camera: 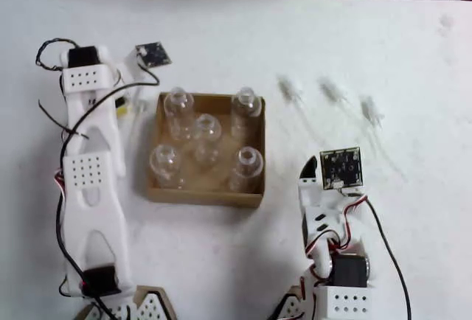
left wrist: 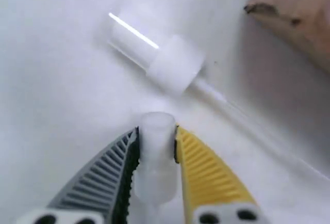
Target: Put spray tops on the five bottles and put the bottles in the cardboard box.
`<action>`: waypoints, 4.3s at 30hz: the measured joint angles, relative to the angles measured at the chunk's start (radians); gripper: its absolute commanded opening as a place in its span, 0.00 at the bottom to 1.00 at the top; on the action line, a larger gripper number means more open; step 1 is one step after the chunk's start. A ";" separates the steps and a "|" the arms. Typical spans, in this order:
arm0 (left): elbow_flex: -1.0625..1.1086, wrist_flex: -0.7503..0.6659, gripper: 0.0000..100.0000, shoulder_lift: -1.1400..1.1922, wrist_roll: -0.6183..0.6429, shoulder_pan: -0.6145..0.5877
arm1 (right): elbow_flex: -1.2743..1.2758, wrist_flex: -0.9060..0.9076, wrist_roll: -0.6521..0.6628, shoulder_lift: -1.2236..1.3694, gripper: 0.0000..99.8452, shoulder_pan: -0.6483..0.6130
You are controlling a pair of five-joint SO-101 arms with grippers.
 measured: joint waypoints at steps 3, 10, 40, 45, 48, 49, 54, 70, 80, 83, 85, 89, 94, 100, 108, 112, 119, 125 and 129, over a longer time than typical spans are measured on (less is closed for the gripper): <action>0.000 0.037 0.02 -0.040 0.061 -0.002 | 0.000 0.000 0.000 0.000 0.16 0.000; 0.000 0.049 0.02 -0.253 0.307 -0.002 | 0.000 0.000 0.000 0.000 0.16 0.000; 1.438 -0.232 0.02 -2.024 0.494 0.207 | 0.015 0.000 0.000 0.000 0.16 0.000; 1.682 -0.482 0.02 -2.277 0.758 0.213 | 0.015 0.000 0.000 0.000 0.16 0.000; 1.870 -0.724 0.02 -2.391 0.967 0.212 | 0.015 0.000 0.000 0.000 0.16 0.000; 1.935 -0.816 0.02 -2.410 1.031 0.212 | 0.015 0.000 0.000 0.000 0.16 0.000; 2.226 -1.286 0.02 -2.412 1.257 0.256 | 0.015 0.000 0.000 0.000 0.16 0.000; 2.248 -1.748 0.02 -2.031 1.278 0.379 | 0.032 -0.069 0.000 0.000 0.16 0.000; 2.248 -1.837 0.02 -2.008 1.275 0.379 | 0.035 -0.077 0.000 0.000 0.16 0.000; 2.248 -1.887 0.02 -1.961 1.227 0.388 | 0.035 -0.077 0.000 0.000 0.16 0.000; 2.252 -1.901 0.02 -1.939 1.214 0.394 | 0.035 -0.077 0.000 0.000 0.16 0.000; 2.320 -1.958 0.02 -1.962 1.209 0.399 | 0.035 -0.077 0.000 0.000 0.16 0.000; 2.407 -1.989 0.02 -2.033 1.206 0.405 | 0.035 -0.077 0.000 0.000 0.16 0.000; 2.473 -1.998 0.02 -2.045 1.206 0.407 | 0.035 -0.077 0.000 0.000 0.16 0.000; 2.565 -1.998 0.02 -2.045 1.206 0.407 | 0.035 -0.077 0.000 0.000 0.16 0.000; 2.602 -1.998 0.02 -2.045 1.206 0.407 | 0.035 -0.077 0.000 0.000 0.16 0.000; 2.645 -1.998 0.02 -2.045 1.206 0.407 | 0.035 -0.077 0.000 0.000 0.16 0.000; 2.653 -1.998 0.02 -2.045 1.206 0.407 | 0.035 -0.077 0.000 0.000 0.16 0.000; 2.653 -1.998 0.07 -2.045 1.206 0.407 | 0.035 -0.077 0.000 0.000 0.16 0.000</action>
